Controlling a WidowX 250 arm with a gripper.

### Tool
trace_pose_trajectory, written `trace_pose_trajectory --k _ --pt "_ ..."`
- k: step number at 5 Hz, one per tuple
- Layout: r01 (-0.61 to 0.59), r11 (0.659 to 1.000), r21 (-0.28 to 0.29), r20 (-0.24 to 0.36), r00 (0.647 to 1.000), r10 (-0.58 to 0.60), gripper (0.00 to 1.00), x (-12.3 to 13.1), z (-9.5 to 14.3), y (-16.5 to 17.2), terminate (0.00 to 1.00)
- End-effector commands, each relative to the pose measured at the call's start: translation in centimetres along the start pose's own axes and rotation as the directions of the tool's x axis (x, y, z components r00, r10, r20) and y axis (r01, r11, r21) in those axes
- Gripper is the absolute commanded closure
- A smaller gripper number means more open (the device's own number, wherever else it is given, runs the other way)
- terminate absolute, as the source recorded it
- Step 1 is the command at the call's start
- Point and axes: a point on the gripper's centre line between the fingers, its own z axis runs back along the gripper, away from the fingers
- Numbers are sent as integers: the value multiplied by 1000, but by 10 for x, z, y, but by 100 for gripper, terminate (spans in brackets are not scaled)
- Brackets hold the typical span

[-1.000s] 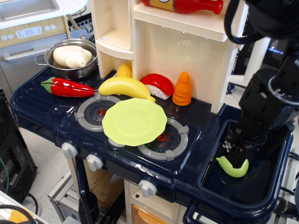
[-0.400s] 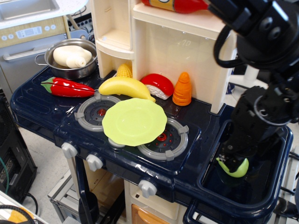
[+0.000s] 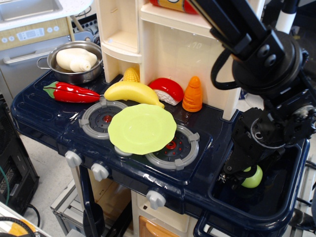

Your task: Put pear on plate

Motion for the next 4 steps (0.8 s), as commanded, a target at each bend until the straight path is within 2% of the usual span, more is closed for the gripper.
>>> trace_pose_trajectory --k 1,2,3,4 --pt "-24 1000 -20 -26 999 24 100 10 13 -19 0" --pt "-35 999 24 -6 999 35 100 14 53 -21 0" --pt "-35 990 137 52 998 28 100 34 88 -12 0" --pt "-4 984 180 93 996 -13 100 72 95 9 0"
